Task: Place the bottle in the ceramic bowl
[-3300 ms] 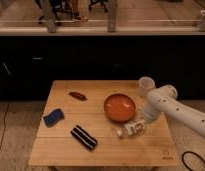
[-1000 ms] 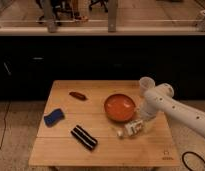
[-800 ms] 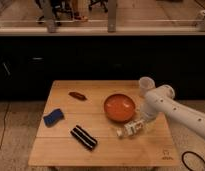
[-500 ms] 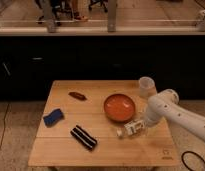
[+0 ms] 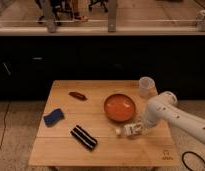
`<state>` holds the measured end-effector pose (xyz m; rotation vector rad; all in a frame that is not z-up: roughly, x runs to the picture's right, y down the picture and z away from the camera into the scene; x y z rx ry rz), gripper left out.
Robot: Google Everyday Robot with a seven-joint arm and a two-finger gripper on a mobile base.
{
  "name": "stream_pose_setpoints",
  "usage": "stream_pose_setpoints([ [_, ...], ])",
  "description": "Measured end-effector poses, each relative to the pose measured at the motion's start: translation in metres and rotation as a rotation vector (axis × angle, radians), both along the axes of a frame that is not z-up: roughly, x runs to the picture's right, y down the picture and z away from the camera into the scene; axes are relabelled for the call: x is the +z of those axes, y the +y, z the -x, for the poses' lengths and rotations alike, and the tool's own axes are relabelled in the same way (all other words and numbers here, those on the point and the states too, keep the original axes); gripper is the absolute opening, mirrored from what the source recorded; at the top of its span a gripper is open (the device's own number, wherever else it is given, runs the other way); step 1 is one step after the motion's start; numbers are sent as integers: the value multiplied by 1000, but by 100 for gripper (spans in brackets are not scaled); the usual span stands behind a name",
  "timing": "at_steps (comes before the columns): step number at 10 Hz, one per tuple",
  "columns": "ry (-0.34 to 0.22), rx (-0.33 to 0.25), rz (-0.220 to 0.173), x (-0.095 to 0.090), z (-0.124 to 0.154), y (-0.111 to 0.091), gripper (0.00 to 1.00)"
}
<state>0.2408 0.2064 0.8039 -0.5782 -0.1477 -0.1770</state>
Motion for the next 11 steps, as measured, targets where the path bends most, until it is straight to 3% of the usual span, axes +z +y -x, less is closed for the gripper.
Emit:
stream_pose_setpoints([
  [3,-2,5,-1,2,0,-1,3],
  [11,-17,41,-6,-13,-13,-7,0],
])
